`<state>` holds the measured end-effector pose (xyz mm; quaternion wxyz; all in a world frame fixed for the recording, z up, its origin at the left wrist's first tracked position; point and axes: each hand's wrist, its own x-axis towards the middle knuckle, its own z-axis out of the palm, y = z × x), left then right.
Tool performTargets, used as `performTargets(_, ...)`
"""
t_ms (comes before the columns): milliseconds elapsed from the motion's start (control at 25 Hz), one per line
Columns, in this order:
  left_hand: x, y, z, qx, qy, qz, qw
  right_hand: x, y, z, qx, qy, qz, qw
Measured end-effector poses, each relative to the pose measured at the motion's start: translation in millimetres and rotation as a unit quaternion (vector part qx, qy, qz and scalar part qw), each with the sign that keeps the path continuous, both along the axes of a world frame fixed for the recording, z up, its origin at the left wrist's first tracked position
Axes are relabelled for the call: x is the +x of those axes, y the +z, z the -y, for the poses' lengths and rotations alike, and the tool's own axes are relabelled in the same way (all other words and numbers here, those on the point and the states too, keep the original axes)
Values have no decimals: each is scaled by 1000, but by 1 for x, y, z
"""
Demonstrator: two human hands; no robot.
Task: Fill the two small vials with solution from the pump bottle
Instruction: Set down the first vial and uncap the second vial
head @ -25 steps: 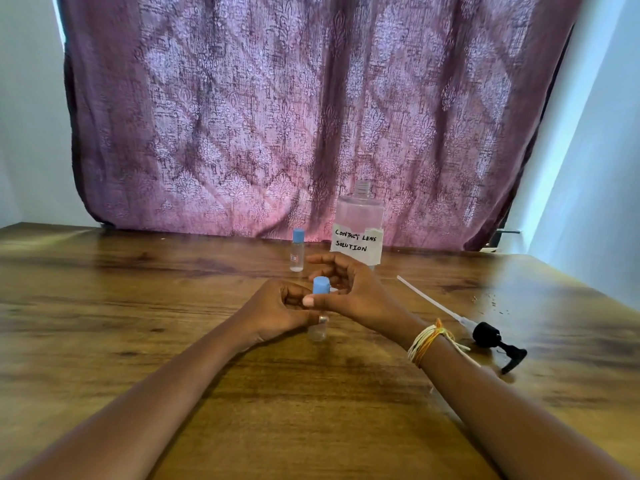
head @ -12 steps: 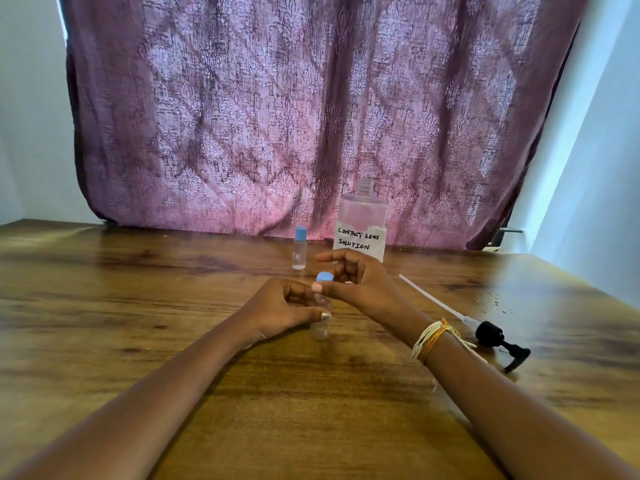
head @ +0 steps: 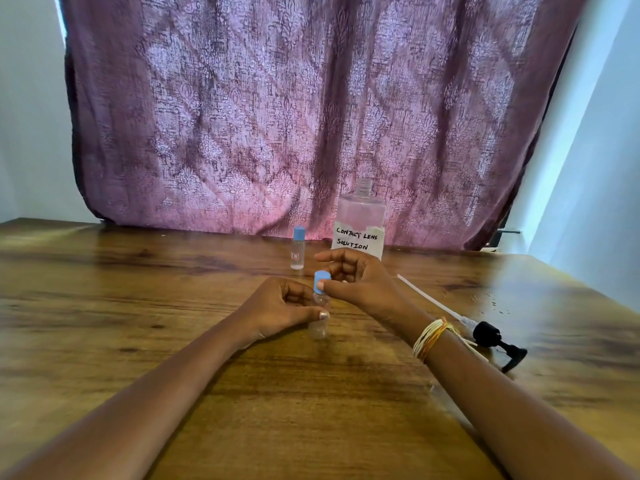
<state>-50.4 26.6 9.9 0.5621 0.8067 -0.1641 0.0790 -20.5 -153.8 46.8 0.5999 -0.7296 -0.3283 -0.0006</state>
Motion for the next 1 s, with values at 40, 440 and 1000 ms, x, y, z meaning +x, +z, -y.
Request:
performTargets(40, 0, 0, 0, 6, -1, 1, 1000, 1, 0, 1, -5, 13, -2, 1000)
performTargets(440, 2, -1, 0, 1, -2, -4, 1000, 4, 9, 3, 95, -24, -116, 988)
performTargets(1000, 0, -2, 1, 2, 0, 1, 1000, 57, 2, 80, -406, -328, 17, 852)
